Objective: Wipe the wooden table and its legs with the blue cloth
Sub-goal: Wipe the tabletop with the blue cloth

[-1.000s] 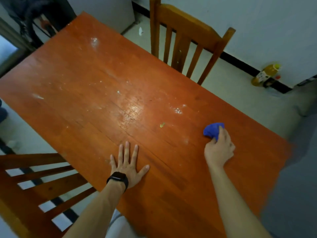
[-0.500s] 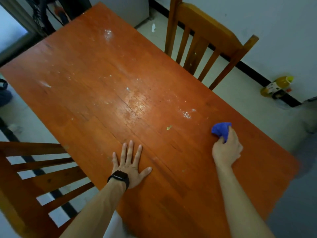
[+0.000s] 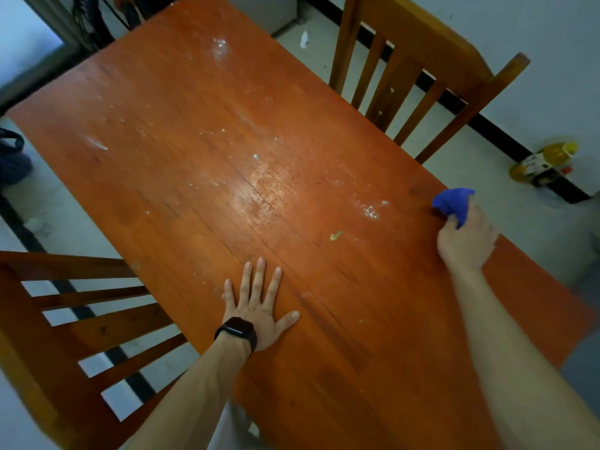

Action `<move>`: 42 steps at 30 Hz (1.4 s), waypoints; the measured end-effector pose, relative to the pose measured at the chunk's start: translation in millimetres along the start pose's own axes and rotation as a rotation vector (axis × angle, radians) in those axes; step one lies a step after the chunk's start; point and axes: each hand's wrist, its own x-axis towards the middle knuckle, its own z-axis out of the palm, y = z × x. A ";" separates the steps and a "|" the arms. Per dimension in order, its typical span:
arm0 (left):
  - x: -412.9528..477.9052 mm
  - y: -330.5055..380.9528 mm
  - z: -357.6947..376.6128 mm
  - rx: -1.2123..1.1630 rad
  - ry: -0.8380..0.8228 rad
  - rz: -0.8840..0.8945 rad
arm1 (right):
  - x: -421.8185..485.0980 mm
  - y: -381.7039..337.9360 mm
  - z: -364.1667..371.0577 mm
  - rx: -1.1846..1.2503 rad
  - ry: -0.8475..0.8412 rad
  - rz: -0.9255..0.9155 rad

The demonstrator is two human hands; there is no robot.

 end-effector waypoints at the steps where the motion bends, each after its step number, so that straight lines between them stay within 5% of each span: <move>1: -0.2 -0.4 -0.4 0.002 0.002 0.003 | -13.8 -10.9 1.3 -0.040 0.026 -0.002; 4: -1.2 -1.4 -0.2 -0.011 0.011 0.017 | -116.1 -83.8 -9.9 -0.051 0.018 -0.162; 9: 0.0 -2.4 2.5 -0.047 0.058 0.034 | -195.0 -115.2 -0.1 0.270 -0.315 -0.579; 11: 1.2 -4.7 2.7 -0.037 0.081 0.041 | -157.2 -116.7 -10.6 0.391 -0.221 -0.532; 14: 0.7 -7.2 13.3 -0.070 0.179 0.073 | -81.5 -113.4 -29.6 0.220 0.019 -0.300; 20: 5.6 -12.3 24.5 -0.091 0.331 0.113 | -60.3 -115.8 -28.0 -0.096 -0.078 -0.121; 22: 5.6 -13.1 30.1 -0.088 0.423 0.115 | -86.3 -124.5 -17.8 -0.031 -0.090 -0.170; 25: 8.4 -10.8 38.8 -0.085 0.496 0.113 | -124.6 -134.2 0.6 0.148 -0.367 -0.504; 28: 10.9 -10.2 38.6 -0.084 0.544 0.104 | -130.2 -154.0 -5.7 0.174 -0.641 -0.447; 33: 8.9 -11.2 37.0 -0.109 0.546 0.102 | -70.2 -176.6 -22.3 0.272 -0.356 -0.312; 37: 11.0 -13.6 36.0 -0.123 0.546 0.090 | -53.2 -166.8 -1.1 -0.021 -0.157 -0.294; 42: 13.3 -15.3 36.2 -0.123 0.566 0.090 | -146.1 -150.1 23.4 0.099 -0.429 -0.546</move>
